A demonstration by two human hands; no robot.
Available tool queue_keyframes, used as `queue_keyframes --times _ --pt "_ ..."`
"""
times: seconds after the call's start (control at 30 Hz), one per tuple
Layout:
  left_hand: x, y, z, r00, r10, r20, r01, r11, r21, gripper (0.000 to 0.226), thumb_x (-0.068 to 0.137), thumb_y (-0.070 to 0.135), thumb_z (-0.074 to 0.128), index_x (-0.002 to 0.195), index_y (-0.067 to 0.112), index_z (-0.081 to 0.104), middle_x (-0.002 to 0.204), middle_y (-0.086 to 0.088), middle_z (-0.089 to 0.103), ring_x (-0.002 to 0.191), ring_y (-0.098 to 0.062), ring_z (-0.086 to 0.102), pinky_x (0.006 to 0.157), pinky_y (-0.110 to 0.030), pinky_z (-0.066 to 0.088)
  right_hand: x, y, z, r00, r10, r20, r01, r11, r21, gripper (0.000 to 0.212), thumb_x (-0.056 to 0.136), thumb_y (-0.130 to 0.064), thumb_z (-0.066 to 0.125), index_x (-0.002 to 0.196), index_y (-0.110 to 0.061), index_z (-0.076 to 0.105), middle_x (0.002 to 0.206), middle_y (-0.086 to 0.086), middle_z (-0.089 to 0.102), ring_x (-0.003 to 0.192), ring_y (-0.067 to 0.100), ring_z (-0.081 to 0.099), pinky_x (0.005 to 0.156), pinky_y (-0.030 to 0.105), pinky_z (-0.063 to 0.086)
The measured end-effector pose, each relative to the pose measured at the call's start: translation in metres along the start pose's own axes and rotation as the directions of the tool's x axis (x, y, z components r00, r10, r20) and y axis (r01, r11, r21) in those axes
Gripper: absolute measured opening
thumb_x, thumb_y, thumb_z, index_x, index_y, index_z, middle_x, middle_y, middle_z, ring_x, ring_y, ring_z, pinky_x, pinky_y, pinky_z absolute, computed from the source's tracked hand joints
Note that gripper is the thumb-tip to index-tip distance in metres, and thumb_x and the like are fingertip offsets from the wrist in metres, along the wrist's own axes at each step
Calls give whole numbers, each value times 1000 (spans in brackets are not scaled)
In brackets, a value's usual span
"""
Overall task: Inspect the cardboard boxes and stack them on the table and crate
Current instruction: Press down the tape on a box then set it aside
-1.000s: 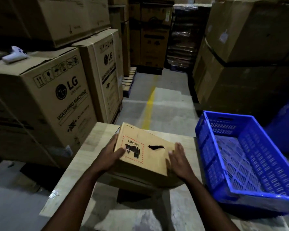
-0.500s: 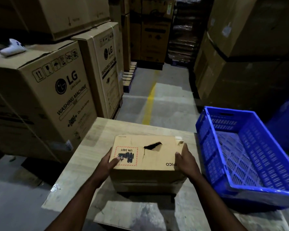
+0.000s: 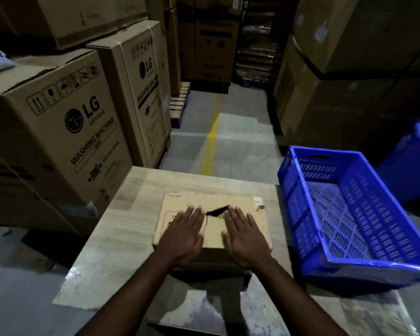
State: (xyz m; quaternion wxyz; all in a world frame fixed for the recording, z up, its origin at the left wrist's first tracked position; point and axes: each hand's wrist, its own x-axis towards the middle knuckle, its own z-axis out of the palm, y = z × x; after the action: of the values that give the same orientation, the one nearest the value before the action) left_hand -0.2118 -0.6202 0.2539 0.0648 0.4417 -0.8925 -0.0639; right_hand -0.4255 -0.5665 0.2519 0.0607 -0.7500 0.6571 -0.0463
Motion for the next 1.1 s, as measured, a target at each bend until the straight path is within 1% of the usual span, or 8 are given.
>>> queue_keyframes --times 0.07,0.13,0.3,0.47,0.6,0.7,0.8,1.1 --pt "1 3 9 999 -3 40 0 998 67 66 93 40 32 150 8 35 158 -9 30 147 -27 26 116 -39 7 2 0 0 1000 14 13 -14 1000 -16 74 95 -52 3 158 -14 12 166 3 7 152 16 -4 120 35 -9" --pt "2 2 11 999 0 53 -4 997 71 65 94 41 31 150 8 37 156 -9 34 147 -26 28 116 -39 9 2 1 2 999 18 29 -18 1000 -13 75 95 -53 2 158 -14 10 166 2 3 152 15 -6 120 35 -9" --pt "2 -14 5 999 -34 14 33 999 17 75 93 52 13 157 12 10 162 0 -1 152 -17 1 120 -31 -5 5 13 -8 999 38 32 -40 996 85 67 102 -51 15 158 -17 3 165 1 -5 151 13 -9 121 32 -7" --pt "-9 -32 3 993 -120 -15 121 991 56 81 94 63 14 157 12 7 163 -2 1 151 -14 -2 121 -33 -3 1 42 -11 986 169 1 -169 985 33 75 94 -53 5 158 -13 8 166 5 3 153 17 -3 119 31 -9" --pt "-4 -29 1 991 -132 -8 132 991 28 82 93 62 17 157 10 11 164 -5 6 151 -16 1 121 -33 -2 2 37 -8 981 191 -29 -191 982 4 67 100 -45 14 158 -11 10 166 7 6 153 18 -1 121 34 -8" --pt "4 -18 -1 994 -96 53 95 995 8 80 94 57 17 157 10 3 165 -6 -2 151 -17 -5 121 -34 -5 7 27 -12 989 146 -33 -147 989 -23 68 100 -46 13 157 -9 9 165 9 5 153 20 -3 121 35 -11" --pt "19 7 5 996 -57 63 57 998 -8 76 94 53 12 157 11 3 165 -6 -2 151 -17 -6 122 -35 -5 17 4 -8 999 52 -5 -52 998 18 78 91 -51 -1 158 -11 7 166 7 2 153 18 -6 120 33 -14" --pt "27 14 15 995 -73 71 70 997 34 80 90 55 4 157 13 7 165 -5 -2 152 -16 -5 122 -38 -4 23 -1 -5 998 47 47 -49 998 31 82 87 -51 -5 158 -12 8 166 5 -1 153 17 -6 119 34 -9"
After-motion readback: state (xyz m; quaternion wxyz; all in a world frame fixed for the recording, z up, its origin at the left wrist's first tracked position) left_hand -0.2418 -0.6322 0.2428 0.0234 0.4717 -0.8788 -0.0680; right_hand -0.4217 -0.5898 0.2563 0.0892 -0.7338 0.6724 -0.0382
